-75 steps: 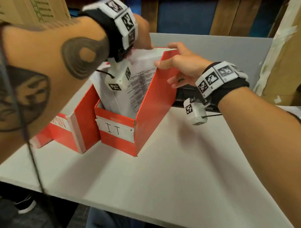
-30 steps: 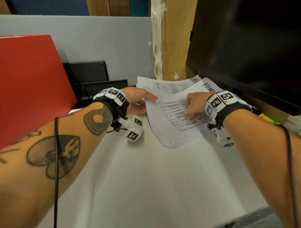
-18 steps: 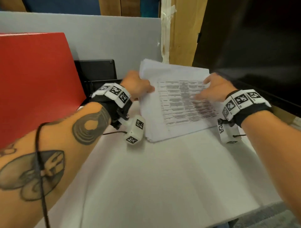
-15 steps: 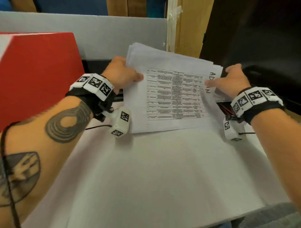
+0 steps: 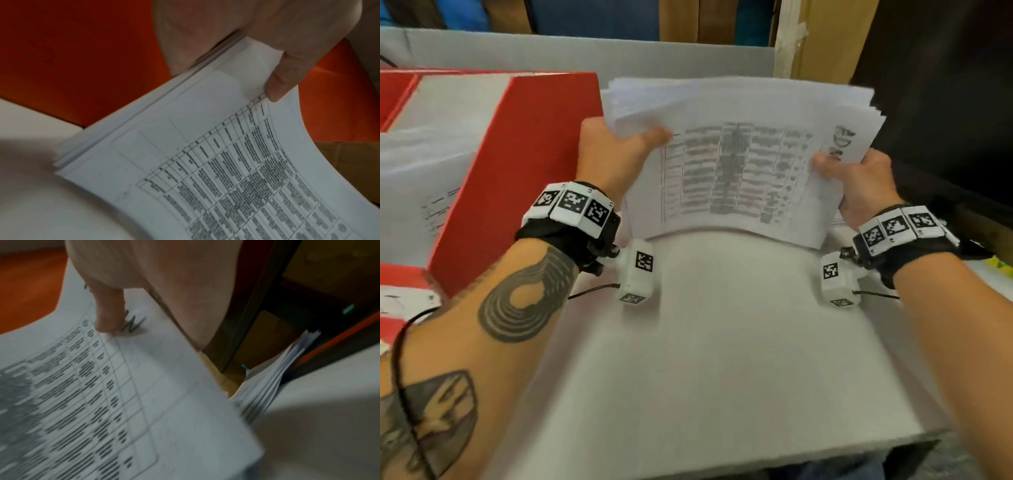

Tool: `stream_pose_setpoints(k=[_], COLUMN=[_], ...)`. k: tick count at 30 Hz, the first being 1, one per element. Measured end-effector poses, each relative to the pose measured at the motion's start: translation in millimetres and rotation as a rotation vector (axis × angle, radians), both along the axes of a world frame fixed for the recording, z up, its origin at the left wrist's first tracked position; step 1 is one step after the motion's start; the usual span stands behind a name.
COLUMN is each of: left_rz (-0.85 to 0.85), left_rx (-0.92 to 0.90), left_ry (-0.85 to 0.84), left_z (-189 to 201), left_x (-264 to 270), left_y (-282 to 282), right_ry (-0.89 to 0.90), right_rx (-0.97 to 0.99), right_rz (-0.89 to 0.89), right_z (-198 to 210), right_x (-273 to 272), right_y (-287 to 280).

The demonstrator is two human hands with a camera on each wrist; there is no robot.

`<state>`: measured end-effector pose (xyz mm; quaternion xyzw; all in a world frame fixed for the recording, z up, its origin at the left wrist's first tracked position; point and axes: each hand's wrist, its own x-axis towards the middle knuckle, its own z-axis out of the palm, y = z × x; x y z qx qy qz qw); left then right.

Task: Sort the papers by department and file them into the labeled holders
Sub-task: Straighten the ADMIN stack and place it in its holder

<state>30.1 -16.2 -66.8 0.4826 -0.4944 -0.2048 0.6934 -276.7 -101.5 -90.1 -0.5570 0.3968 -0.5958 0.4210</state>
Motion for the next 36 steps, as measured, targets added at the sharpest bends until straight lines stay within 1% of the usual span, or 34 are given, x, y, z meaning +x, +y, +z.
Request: stream_pose_setpoints(k=[1,3,5,7,9,11,13,15,16,18,20,21,22,23,25,26,28,30,32,34,36], left_rz=[-0.005,-0.007,0.051,0.14,0.212,0.258,0.28,0.268,0.244,0.143,0.029,-0.001,0.003,0.042,0.158,0.195,0.213,0.176,0.125,0.095,0.104], left_rx=[-0.001,-0.009,0.0,0.009,0.016,0.022,0.022,0.059,0.081,0.103,0.1,0.094,0.089,0.074,-0.018,-0.057,-0.053,0.008,0.081,0.12,0.123], left_ry=[0.034,0.112,0.183,0.231,0.246,0.26,0.272,0.217,0.157,0.006,-0.138,-0.19,-0.236,-0.29,-0.387,-0.384,-0.289,-0.167,-0.058,0.018,0.065], left_z=[-3.8,-10.9,-12.4,-8.8,-5.1,-4.2,-2.9,-1.6,0.0,6.5,20.4,29.6,39.5,49.2,62.8,64.2,55.7,31.2,0.2,-22.4,-27.8], left_x=[-0.6,0.5,3.0,4.4,4.0,5.5,8.8,9.9,9.4,8.3,9.7,10.2,9.9,8.3,2.7,0.5,0.1,5.9,11.6,13.6,15.8], left_y=[2.3,4.4,2.6,-3.9,-12.2,-21.2,-28.4,-32.2,-33.4,-34.4,-32.0,-30.2,-29.4,-29.7,-35.3,-38.6,-44.5,-49.1,-47.9,-45.1,-45.7], right_ry=[0.049,0.082,0.144,0.303,0.431,0.494,0.579,0.631,0.616,0.563,0.499,0.455,0.405,0.357,0.271,0.235,0.187,0.184,0.259,0.344,0.342], right_rx=[0.006,-0.023,-0.151,-0.301,-0.369,-0.394,-0.367,-0.312,-0.273,-0.223,-0.22,-0.231,-0.249,-0.274,-0.291,-0.274,-0.192,-0.063,0.005,-0.082,-0.212], right_rz=[-0.005,-0.054,-0.084,-0.065,-0.054,-0.067,-0.106,-0.155,-0.187,-0.275,-0.371,-0.403,-0.416,-0.41,-0.367,-0.34,-0.28,-0.183,-0.14,-0.169,-0.187], right_z=[-1.6,-1.1,5.6,14.9,22.8,27.3,30.5,29.0,27.4,28.2,38.2,45.5,54.2,63.0,79.7,85.6,87.3,72.3,46.4,26.4,21.5], right_x=[-2.0,-5.8,-6.0,-0.9,5.1,5.9,4.0,3.9,4.9,7.7,10.5,11.1,12.4,14.4,19.9,22.7,24.9,23.3,20.0,18.7,19.8], right_y=[0.7,3.6,8.6,12.1,11.8,8.4,3.3,-4.7,-8.9,-15.4,-16.7,-16.8,-15.9,-14.3,-11.3,-10.8,-12.9,-15.1,-15.2,-14.4,-13.0])
